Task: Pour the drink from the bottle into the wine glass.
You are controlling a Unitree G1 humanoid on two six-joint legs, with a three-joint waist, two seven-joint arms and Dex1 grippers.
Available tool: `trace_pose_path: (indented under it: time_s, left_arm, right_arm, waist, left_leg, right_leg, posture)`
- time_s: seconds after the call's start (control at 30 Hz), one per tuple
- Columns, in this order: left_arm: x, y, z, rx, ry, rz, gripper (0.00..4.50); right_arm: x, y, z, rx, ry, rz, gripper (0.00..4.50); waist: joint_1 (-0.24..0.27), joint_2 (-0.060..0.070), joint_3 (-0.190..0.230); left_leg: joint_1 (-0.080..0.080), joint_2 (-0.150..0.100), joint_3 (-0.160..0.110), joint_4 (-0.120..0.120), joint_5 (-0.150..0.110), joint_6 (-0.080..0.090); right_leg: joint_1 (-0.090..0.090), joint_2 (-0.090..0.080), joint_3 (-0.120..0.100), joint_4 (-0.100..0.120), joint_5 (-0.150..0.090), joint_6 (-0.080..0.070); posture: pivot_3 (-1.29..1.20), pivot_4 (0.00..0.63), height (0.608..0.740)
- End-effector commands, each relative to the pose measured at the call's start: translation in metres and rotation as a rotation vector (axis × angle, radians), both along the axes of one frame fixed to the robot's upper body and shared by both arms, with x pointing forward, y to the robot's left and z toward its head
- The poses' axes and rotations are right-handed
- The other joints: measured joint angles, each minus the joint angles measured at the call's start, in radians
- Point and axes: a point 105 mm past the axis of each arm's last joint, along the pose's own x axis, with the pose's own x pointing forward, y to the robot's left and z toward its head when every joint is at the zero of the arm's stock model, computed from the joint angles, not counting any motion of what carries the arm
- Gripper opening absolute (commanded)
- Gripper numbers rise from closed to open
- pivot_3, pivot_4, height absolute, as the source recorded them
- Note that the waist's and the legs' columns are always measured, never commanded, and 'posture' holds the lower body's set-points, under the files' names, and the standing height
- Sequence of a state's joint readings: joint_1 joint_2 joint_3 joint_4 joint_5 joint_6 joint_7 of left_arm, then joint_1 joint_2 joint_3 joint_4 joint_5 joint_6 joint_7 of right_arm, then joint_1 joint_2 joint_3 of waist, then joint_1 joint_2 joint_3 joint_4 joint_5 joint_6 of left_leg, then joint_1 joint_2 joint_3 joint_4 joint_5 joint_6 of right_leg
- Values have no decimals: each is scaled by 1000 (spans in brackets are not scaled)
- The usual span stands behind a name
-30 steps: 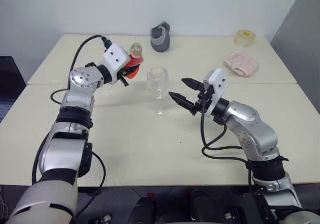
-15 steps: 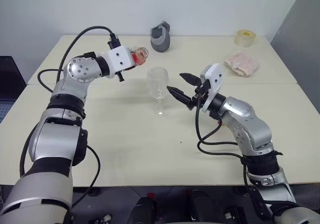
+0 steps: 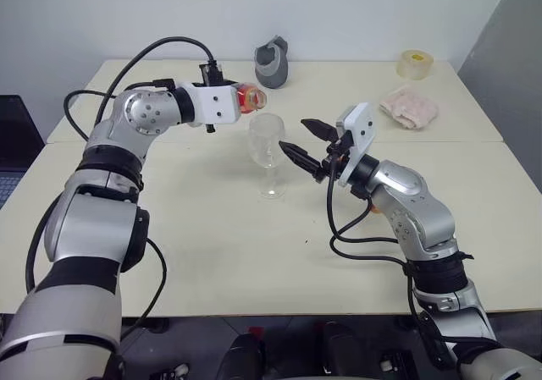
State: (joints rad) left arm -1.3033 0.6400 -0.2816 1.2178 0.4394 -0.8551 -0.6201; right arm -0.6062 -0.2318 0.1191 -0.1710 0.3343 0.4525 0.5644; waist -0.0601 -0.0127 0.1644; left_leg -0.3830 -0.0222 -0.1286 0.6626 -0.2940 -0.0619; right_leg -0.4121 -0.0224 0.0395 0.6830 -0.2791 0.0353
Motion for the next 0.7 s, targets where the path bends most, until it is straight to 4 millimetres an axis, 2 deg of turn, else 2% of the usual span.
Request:
trace_pose_path:
  time_s: [0.03, 0.7]
  left_arm:
    - [-3, -2, 27, 23, -108, -17, 917]
    - [-3, -1, 44, 187, -261, -6, 917]
  right_arm:
    - [-6, -1, 15, 19, -67, 13, 3587]
    - [-7, 2, 17, 19, -80, 20, 3587]
  waist:
    - [0, 0, 0]
    - [-1, 0, 0]
  left_leg:
    - [0, 0, 0, 0, 0, 0]
    - [0, 0, 0, 0, 0, 0]
  right_leg:
    - [0, 0, 0, 0, 0, 0]
    - [0, 0, 0, 0, 0, 0]
  posture:
    - [0, 150, 740]
    - [0, 150, 740]
